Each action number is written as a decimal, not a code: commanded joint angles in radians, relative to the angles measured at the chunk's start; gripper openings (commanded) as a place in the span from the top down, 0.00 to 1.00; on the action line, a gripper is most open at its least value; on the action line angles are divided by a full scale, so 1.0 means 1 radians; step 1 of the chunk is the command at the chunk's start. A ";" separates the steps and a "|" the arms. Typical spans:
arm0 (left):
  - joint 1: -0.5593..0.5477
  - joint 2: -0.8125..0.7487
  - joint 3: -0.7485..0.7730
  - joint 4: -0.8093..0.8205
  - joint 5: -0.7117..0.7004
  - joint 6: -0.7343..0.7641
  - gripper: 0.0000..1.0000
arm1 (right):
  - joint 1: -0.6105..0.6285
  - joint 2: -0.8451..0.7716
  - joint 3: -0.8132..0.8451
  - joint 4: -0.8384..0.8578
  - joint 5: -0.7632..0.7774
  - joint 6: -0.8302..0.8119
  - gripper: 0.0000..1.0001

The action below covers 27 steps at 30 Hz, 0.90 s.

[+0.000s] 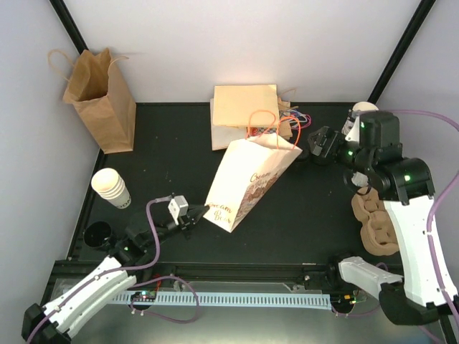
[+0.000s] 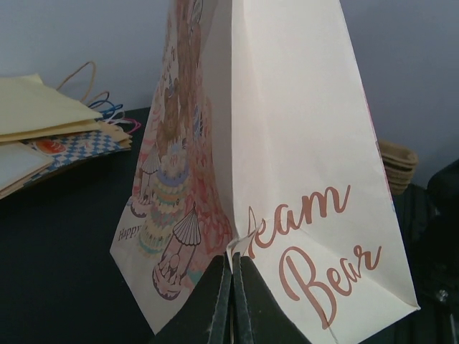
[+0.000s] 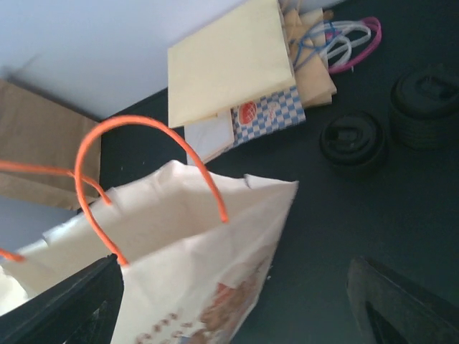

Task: Pack the takeout coffee

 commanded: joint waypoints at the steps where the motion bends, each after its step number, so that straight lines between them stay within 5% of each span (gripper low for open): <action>1: -0.061 0.020 -0.034 0.136 -0.083 0.088 0.99 | 0.004 0.082 0.053 -0.124 -0.035 0.097 0.14; 12: -0.179 0.066 -0.065 0.150 -0.174 0.174 0.98 | 0.004 0.018 -0.056 0.085 -0.022 0.089 0.21; 27: -0.221 0.062 -0.077 0.130 -0.214 0.196 0.99 | 0.005 0.037 -0.146 0.300 -0.298 0.456 0.28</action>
